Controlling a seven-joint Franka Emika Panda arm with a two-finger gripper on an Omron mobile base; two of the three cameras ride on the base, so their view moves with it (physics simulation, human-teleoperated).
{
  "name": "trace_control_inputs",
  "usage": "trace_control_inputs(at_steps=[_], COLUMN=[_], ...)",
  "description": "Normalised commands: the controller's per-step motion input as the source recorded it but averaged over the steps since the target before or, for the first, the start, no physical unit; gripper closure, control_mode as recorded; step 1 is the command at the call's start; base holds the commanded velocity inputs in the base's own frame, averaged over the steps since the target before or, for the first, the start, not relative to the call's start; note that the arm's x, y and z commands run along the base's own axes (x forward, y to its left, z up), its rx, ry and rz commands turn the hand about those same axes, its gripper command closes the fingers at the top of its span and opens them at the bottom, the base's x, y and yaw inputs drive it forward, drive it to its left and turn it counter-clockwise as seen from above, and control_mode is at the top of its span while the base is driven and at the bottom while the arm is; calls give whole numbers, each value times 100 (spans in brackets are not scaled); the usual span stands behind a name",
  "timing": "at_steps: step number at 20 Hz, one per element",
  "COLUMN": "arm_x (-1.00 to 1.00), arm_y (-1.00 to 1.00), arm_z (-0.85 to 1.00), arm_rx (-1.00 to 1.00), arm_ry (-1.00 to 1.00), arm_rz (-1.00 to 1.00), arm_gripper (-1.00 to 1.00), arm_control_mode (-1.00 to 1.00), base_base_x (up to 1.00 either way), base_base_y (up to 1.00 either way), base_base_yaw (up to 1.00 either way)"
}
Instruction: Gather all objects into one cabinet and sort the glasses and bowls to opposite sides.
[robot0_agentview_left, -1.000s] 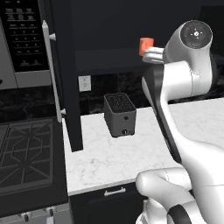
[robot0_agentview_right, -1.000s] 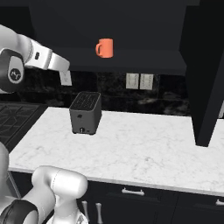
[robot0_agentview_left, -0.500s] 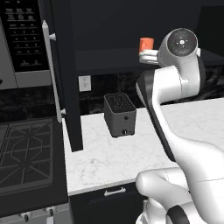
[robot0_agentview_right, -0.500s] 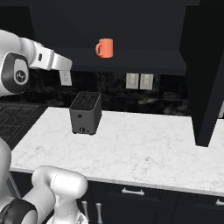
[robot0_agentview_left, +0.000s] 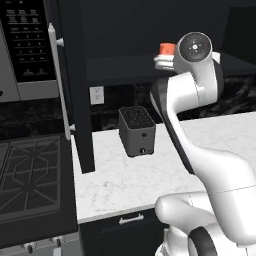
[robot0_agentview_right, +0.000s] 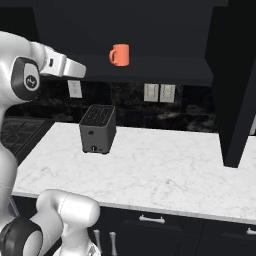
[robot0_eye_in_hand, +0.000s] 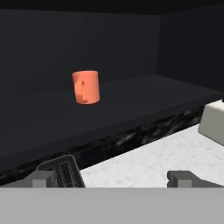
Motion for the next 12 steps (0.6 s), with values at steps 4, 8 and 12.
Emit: trace_control_inputs(at_steps=[4, 8, 12], arm_x=[19, 3, 1], arm_y=[0, 0, 0], arm_z=[0, 0, 0], arm_rx=[0, 0, 0], arm_ry=[0, 0, 0], arm_rz=[0, 0, 0], arm_gripper=[-100, -100, -100], arm_control_mode=[-100, -100, -100], base_base_x=[0, 0, 0], base_base_y=[0, 0, 0], base_base_yaw=[0, 0, 0])
